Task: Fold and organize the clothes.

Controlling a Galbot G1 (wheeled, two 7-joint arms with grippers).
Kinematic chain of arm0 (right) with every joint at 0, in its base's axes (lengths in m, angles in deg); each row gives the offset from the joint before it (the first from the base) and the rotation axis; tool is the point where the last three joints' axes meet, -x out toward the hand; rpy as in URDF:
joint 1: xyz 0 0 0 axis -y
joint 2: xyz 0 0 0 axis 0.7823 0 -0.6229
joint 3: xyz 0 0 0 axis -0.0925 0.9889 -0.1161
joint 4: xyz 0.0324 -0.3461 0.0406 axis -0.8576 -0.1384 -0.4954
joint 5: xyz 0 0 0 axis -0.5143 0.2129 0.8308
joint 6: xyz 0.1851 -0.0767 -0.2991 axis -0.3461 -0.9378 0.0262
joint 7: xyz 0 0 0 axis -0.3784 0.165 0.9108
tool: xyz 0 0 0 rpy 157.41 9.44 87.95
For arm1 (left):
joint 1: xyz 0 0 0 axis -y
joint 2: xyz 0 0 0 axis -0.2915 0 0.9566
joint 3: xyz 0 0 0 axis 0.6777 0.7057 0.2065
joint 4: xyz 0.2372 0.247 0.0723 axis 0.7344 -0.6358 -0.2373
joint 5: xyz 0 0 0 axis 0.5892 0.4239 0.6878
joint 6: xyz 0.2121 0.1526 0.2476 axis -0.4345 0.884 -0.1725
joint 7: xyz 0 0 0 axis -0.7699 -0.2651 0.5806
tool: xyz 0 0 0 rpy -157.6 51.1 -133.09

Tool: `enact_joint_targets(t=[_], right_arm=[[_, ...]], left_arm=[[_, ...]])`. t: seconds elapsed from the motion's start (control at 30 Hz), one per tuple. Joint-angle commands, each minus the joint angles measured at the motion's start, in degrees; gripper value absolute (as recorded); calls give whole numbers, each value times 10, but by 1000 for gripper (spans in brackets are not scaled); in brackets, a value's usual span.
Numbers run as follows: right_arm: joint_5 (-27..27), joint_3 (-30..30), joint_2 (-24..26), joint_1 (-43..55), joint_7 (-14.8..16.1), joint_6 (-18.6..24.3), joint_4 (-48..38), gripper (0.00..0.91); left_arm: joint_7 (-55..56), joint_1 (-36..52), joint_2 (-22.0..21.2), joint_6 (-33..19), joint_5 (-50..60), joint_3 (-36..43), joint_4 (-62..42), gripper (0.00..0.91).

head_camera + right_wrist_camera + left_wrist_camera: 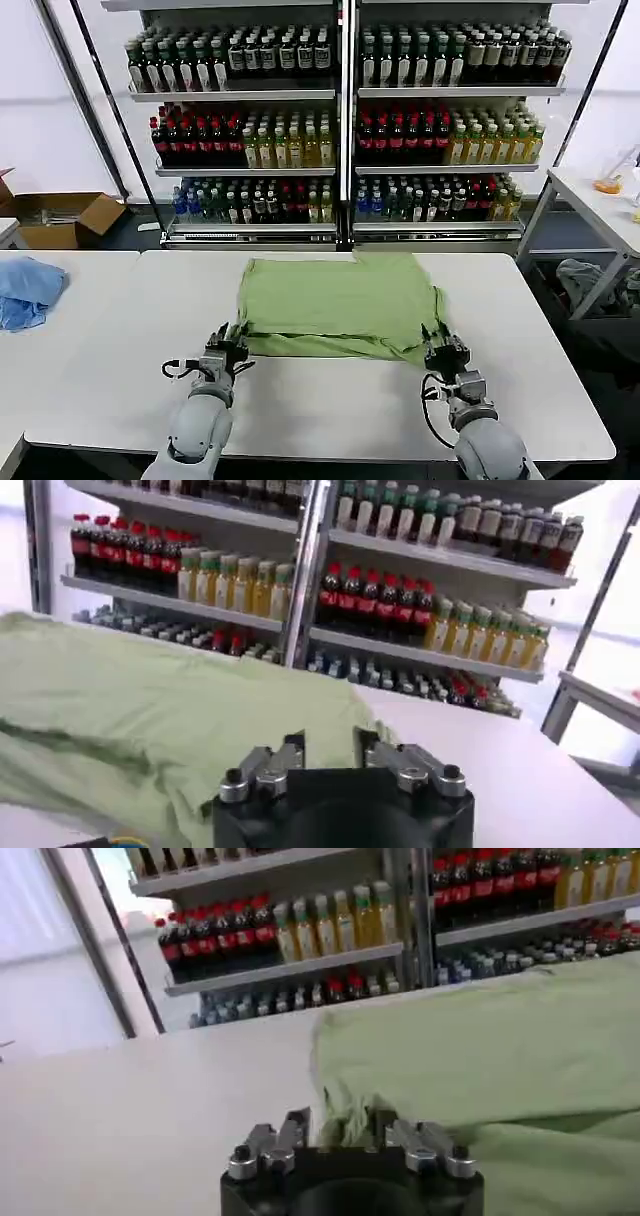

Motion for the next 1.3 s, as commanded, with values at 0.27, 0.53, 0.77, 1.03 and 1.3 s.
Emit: enact_joint_targets(t=[0.27, 0.53, 0.77, 1.03, 1.3], right_arm=[[-63, -11, -16, -70, -24, -26, 40, 907], [-149, 7, -24, -20, -34, -58, -12, 262], [-155, 8, -20, -5, -28, -45, -30, 0], [-128, 2, -4, -1, -14, -38, -26, 0], [-102, -2, 14, -3, -5, -38, -12, 0]], left_arm=[[2, -37, -2, 8, -28, -3, 6, 907], [1, -28, 0, 6, -47, -1, -2, 71], [-3, -30, -1, 6, -55, -1, -5, 50], [-8, -22, -1, 8, -90, -3, -10, 50], [-8, -27, 0, 7, -113, -8, 10, 50]])
